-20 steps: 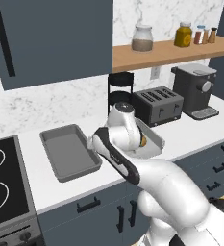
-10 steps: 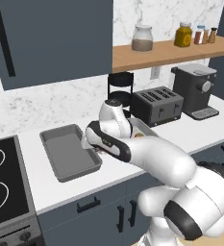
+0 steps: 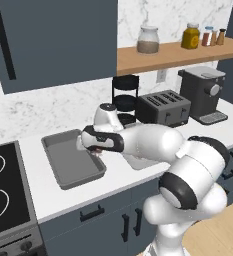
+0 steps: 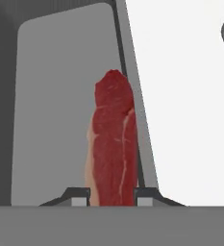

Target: Place one potato and one steak in each tupperware on the nearby counter, to pack two identical lunches.

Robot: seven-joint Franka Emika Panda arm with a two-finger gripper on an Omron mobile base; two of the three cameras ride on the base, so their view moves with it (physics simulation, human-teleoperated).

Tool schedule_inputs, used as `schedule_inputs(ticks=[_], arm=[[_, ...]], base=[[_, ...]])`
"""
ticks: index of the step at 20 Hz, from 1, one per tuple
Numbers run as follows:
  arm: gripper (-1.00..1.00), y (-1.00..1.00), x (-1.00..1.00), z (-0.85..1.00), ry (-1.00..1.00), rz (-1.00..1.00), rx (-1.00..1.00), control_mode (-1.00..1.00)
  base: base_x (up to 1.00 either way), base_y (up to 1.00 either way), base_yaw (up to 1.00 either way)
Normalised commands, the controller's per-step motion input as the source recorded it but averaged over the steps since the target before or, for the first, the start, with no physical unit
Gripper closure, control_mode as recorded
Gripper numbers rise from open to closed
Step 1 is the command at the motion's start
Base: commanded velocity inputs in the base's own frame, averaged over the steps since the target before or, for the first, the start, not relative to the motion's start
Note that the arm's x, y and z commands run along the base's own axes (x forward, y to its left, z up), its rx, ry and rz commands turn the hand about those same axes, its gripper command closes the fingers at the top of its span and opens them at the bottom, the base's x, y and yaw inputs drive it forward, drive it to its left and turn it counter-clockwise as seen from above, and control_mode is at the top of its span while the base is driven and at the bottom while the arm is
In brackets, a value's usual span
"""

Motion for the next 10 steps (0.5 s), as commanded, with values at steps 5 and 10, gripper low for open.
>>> schedule_inputs(ticks=[5,10], arm=[[1.00,0.51,0.43,0.00,0.02,-0.02,-0.03,-1.00],[1.00,0.27,0.10,-0.19,0.00,0.00,-0.03,-1.00]], base=[[0.00,0.00,0.00],[0.00,0.00,0.00]])
